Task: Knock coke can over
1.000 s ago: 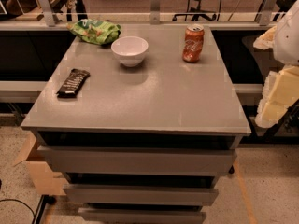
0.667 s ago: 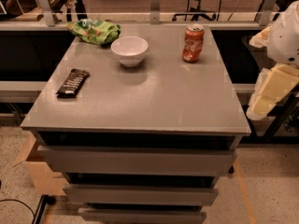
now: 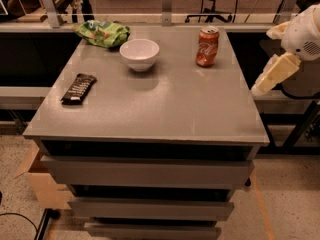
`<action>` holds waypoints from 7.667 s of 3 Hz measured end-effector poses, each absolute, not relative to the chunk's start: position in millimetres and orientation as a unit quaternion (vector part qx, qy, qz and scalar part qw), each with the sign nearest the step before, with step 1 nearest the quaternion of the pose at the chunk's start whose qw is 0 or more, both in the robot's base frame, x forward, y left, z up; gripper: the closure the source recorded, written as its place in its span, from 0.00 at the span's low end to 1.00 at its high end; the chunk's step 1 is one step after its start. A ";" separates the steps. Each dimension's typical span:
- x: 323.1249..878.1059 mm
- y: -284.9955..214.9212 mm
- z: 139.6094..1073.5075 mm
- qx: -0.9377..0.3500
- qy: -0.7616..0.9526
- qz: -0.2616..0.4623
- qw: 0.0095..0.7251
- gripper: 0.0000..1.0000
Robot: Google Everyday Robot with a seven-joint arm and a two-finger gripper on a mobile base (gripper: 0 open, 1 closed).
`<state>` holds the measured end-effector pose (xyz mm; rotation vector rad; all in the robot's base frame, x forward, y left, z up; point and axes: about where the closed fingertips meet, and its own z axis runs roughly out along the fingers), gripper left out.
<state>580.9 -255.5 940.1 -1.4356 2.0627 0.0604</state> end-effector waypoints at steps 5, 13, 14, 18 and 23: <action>719.2 -223.7 908.3 -0.461 0.768 0.102 0.433 0.00; 762.7 -166.1 919.9 -0.430 0.715 0.182 0.521 0.87; 744.6 -163.9 935.9 -0.496 0.699 0.152 0.493 1.00; 702.6 -141.5 927.7 -0.615 0.688 0.106 0.370 1.00; 650.5 -110.9 854.4 -0.751 0.656 0.011 0.071 1.00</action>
Offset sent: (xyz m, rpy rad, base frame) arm 0.0487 -0.0104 -0.0193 0.1078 0.0009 -0.0216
